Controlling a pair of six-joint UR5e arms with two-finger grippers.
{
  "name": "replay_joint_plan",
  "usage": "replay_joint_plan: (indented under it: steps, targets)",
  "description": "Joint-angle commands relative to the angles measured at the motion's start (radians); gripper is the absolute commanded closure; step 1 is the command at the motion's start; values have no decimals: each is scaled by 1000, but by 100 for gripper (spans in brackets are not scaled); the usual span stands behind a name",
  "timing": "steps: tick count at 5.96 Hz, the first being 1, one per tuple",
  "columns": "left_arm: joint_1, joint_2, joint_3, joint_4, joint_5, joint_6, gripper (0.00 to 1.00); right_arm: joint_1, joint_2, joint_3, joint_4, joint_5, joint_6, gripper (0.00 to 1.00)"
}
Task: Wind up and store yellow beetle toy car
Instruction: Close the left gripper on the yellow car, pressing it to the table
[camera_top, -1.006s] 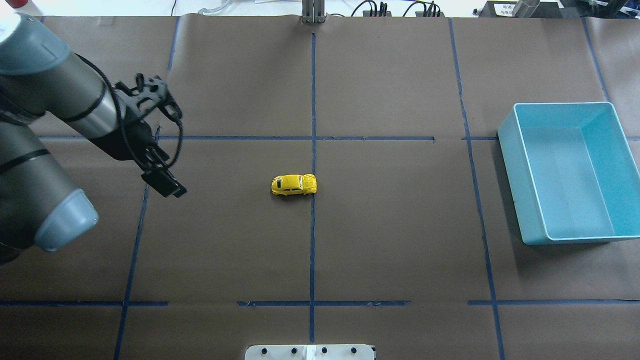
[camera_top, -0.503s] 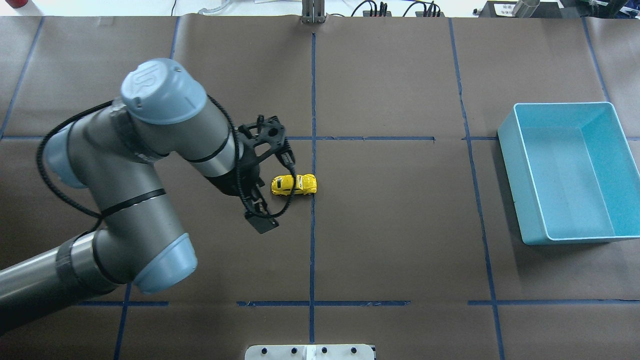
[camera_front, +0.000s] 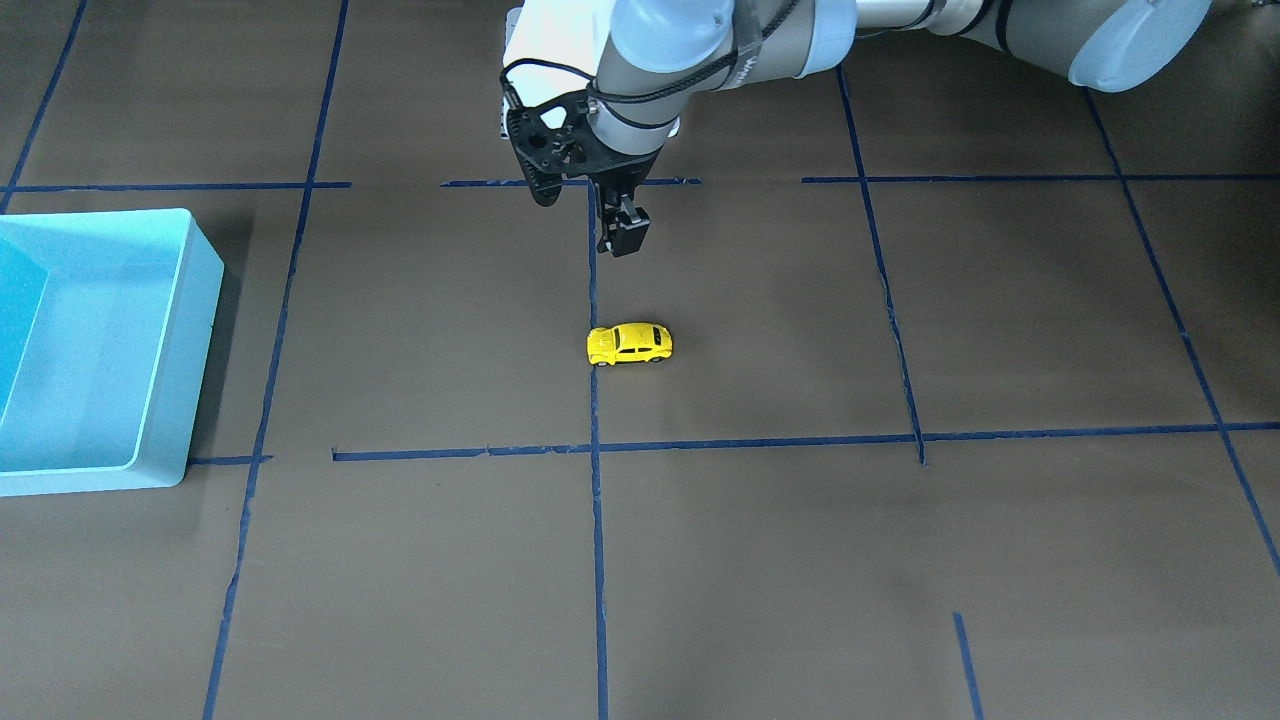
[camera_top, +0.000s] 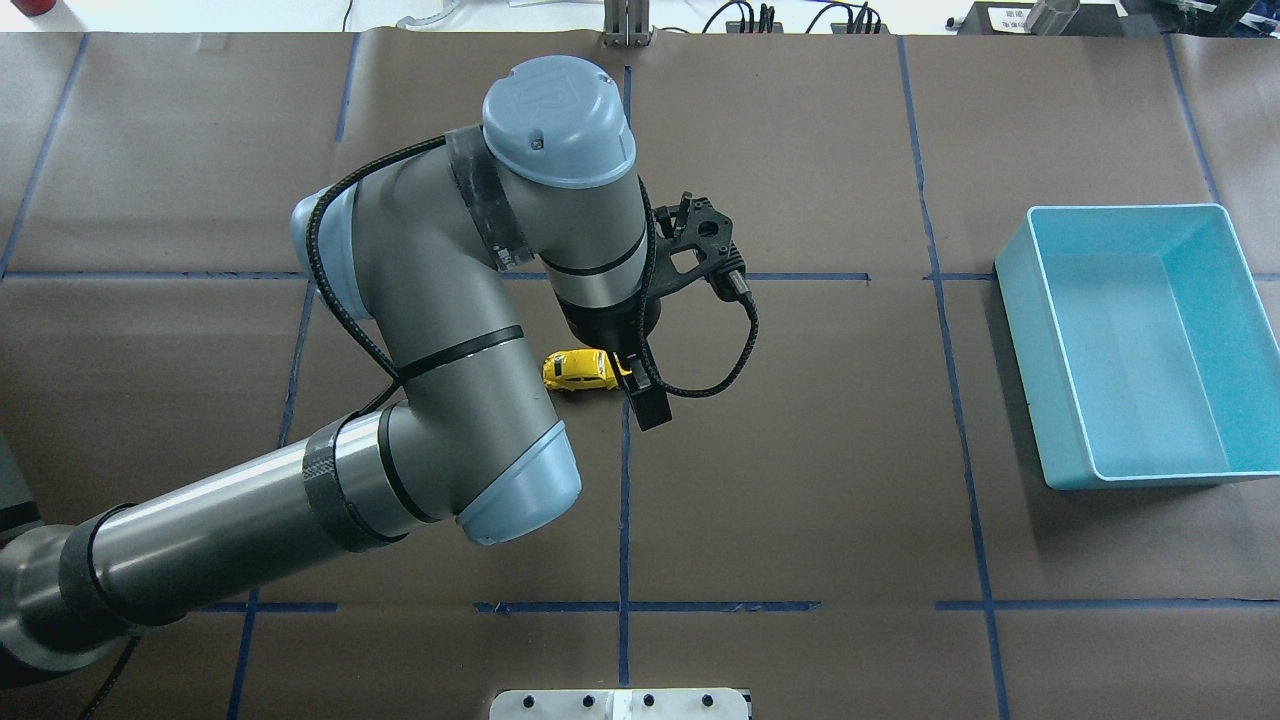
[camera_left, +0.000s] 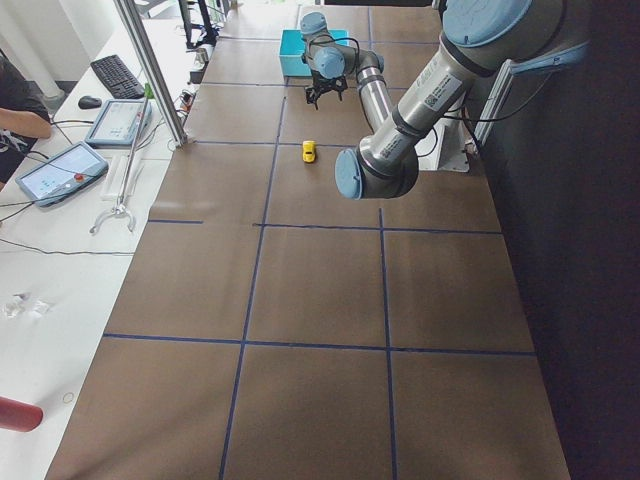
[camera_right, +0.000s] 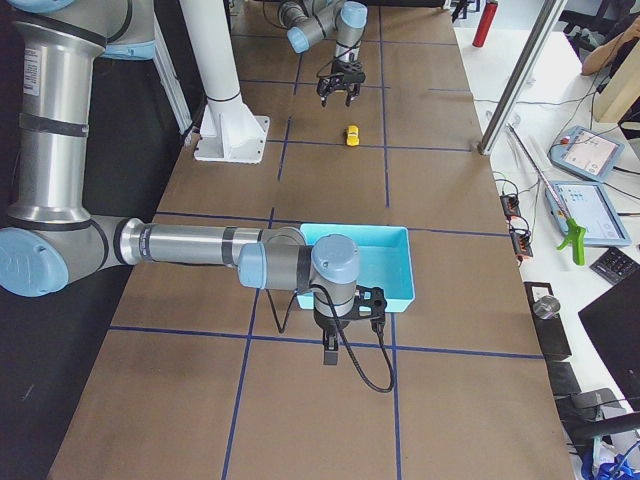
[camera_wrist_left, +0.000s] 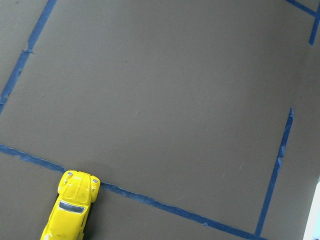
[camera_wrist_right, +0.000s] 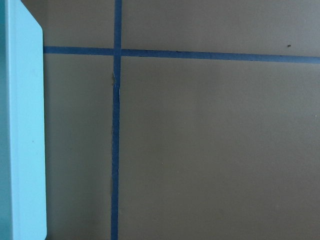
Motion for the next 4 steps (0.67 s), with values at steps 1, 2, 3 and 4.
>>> replay_joint_plan:
  steps: [1,2,3,4]
  targets:
    - [3,-36,34,127,138,364,0,0,1,1,0,0,0,0]
    - [8,-52,86,141,192,461,0,0,1,0,0,-2,0,0]
    - [11,-84,175,95,196,427,0,0,0,1,-1,0,0,0]
    - [13,-148,333,-33,197,389,0,0,0,1,0,0,0,0]
